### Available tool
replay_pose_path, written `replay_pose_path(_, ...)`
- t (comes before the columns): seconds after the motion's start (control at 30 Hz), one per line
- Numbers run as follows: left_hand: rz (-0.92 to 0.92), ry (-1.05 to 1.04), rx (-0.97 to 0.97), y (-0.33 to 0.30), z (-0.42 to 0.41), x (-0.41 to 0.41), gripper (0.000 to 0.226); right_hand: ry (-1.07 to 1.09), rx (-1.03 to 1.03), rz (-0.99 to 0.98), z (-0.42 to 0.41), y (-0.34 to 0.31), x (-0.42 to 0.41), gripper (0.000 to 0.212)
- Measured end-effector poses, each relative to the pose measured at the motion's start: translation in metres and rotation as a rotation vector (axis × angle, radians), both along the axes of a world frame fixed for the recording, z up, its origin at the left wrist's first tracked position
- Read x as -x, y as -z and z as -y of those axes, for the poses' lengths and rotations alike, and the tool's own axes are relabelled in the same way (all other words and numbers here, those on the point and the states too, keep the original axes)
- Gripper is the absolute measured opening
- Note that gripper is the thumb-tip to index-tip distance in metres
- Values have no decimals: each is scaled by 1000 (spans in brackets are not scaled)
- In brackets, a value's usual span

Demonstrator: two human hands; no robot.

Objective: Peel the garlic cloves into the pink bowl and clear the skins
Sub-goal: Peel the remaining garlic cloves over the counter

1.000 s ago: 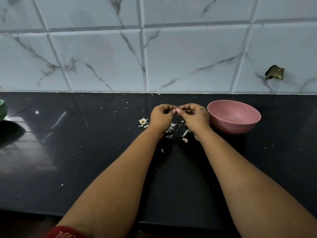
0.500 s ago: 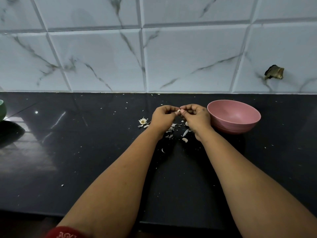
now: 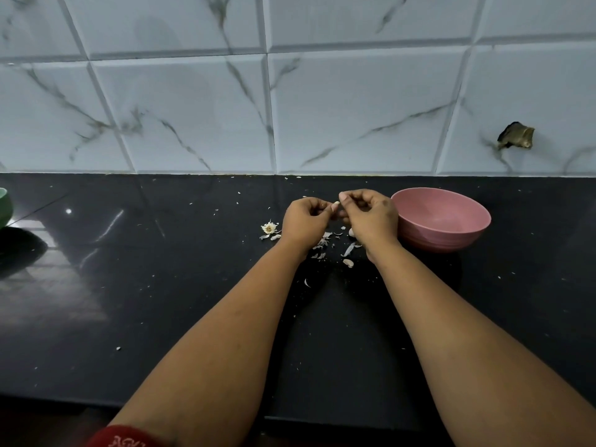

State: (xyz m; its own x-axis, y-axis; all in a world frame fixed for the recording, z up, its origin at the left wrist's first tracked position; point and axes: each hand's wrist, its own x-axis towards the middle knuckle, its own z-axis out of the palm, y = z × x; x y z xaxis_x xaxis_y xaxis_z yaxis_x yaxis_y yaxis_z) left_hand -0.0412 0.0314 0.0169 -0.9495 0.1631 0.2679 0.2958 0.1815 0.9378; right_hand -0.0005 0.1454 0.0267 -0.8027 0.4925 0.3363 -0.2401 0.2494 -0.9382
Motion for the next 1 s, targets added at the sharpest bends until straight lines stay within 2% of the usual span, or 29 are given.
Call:
replay_pose_path(0.37,-36,51,167,0,-3,-5,15,130,-376,58,1,-5,-5,12)
replay_pose_path(0.57,-108,40,209,-2,-3,-6,12,150,-368,27,-3,-8,-2,8)
replay_pose_path(0.67,-119,32,246,-1,-5,-9,19,154,-430,-40,-7,-17,-12,9)
replay_pose_path(0.73,-150,30,270,-2,-6,-11,25,222,-489,-100,-14,-26,-19,13)
replay_pose_path(0.83,-193,53,276,-4,-7,-13,24,419,-529,-182,-39,-41,-32,19)
replay_pose_path(0.93,-181,93,280,-1,-6,-13,12,539,-544,-72,-65,-47,-42,23)
replay_pose_path(1.0,-167,95,271,2,-6,-12,17,544,-529,60,-72,-43,-42,26)
